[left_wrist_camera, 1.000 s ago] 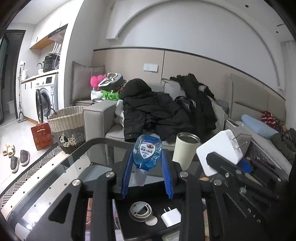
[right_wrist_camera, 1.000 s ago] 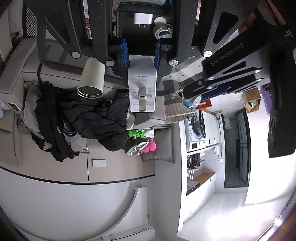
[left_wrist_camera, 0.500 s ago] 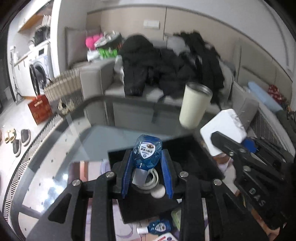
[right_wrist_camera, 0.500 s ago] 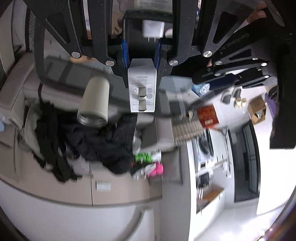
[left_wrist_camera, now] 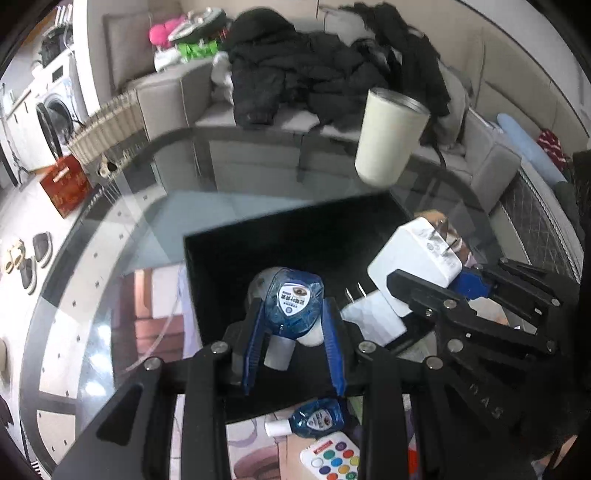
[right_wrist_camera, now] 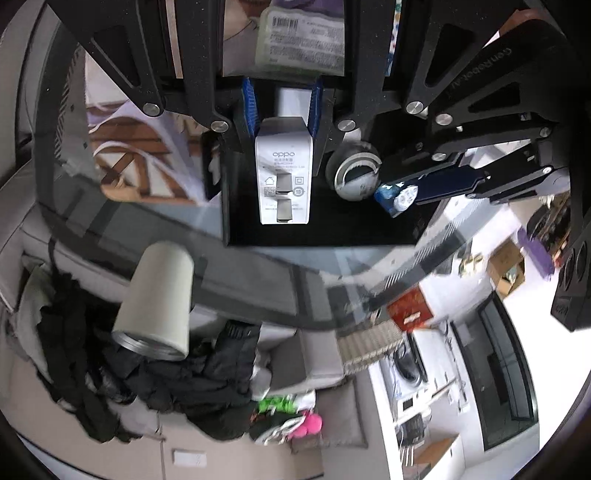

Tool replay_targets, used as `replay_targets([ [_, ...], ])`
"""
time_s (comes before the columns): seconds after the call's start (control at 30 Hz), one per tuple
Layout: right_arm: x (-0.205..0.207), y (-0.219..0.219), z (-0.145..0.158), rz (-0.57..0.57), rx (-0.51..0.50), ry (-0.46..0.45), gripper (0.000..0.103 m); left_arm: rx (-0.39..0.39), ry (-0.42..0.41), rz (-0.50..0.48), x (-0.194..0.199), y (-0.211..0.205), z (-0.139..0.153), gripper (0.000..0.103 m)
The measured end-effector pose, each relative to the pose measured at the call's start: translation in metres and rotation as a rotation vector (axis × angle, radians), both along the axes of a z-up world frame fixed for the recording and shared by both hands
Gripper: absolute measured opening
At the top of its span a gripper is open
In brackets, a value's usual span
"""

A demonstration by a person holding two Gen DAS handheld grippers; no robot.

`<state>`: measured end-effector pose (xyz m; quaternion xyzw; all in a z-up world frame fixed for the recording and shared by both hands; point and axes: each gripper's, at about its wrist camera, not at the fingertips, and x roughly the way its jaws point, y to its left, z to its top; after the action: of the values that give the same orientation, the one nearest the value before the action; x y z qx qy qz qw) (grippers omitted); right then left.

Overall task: Organize rigid objects
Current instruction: 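Carry the blue bottle and OPPO charger over the black box and lower the bottle in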

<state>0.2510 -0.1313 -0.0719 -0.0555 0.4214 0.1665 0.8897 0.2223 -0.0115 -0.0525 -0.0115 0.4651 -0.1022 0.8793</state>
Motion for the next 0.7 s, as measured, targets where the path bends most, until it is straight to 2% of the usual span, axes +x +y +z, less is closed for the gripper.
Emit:
replay_targets([
  [0.1,0.003,0.004,-0.009,0.010,-0.022,0.049,0.022,0.019,0.033,-0.010,0.000,-0.002,-0.008,0.029],
  [0.23,0.003,0.006,-0.014,0.011,-0.026,0.062,0.022,0.012,0.036,-0.014,0.000,-0.002,-0.007,0.029],
  [0.7,0.004,0.006,-0.013,0.010,-0.022,0.064,0.022,0.005,0.033,-0.010,0.001,0.002,-0.008,0.030],
])
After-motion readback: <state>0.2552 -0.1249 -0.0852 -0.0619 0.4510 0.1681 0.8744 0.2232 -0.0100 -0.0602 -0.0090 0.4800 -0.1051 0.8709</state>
